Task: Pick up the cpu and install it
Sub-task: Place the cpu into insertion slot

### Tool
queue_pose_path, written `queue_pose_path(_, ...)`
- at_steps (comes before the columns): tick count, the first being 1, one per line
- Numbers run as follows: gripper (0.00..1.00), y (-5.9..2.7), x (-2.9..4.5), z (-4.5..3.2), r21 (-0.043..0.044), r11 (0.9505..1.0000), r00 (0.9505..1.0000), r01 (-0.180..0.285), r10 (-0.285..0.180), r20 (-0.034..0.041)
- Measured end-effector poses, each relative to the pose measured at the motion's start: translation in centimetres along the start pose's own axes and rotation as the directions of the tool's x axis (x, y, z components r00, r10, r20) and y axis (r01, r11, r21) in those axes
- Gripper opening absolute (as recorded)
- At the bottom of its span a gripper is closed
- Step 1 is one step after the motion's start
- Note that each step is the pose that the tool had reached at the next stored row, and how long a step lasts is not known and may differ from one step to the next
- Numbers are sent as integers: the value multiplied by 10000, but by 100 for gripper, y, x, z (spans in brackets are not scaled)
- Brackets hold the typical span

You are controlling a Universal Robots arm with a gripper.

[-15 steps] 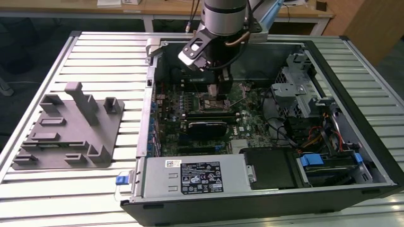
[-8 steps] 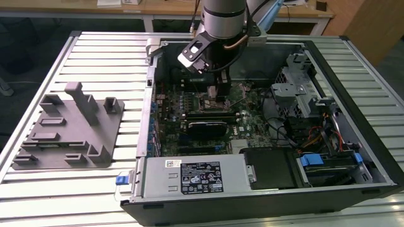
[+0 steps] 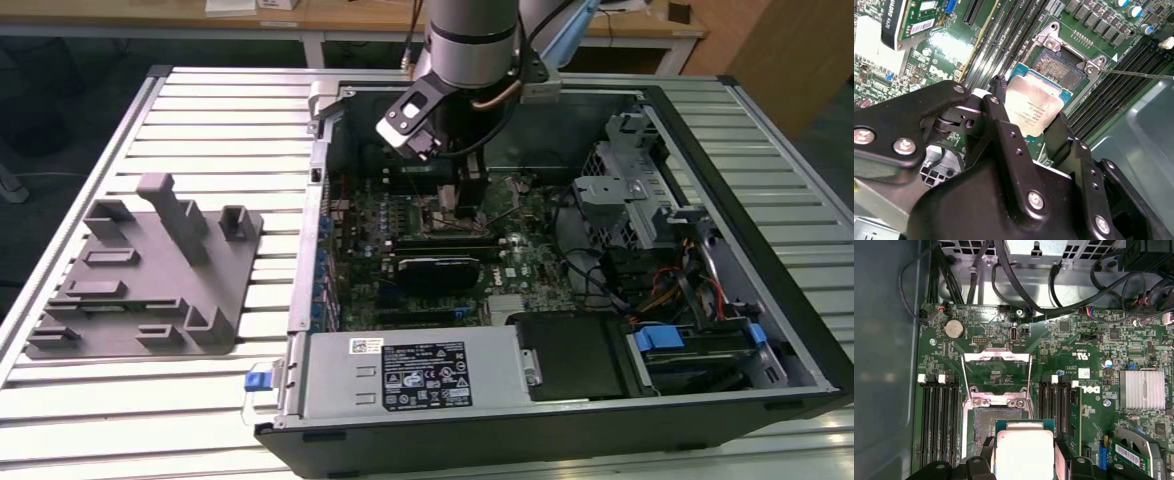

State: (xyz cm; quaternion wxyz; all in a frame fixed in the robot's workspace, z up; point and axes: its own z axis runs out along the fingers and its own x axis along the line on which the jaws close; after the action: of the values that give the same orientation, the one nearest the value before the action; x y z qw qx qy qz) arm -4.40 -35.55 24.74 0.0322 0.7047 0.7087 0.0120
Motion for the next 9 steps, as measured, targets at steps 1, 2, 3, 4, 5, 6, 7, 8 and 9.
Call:
queue_pose_path(1,55,-1,2,8,0,10000,10000,0,0,0)
queue_pose_path(2,55,-1,4,16,0,10000,10000,0,0,0)
queue_pose_path(3,55,-1,6,24,1,10000,10000,1,-1,0)
queue_pose_path(4,55,-2,8,33,0,10000,10000,1,-1,0)
queue_pose_path(5,55,-3,11,41,0,10000,10000,0,0,-1)
queue_pose_path(6,55,-3,13,48,0,10000,10000,1,-1,0)
queue_pose_path(7,55,-3,14,54,0,10000,10000,1,-1,0)
queue_pose_path(8,55,-4,16,60,0,10000,10000,1,-1,0)
queue_pose_path(9,55,-4,18,67,1,10000,10000,0,0,0)
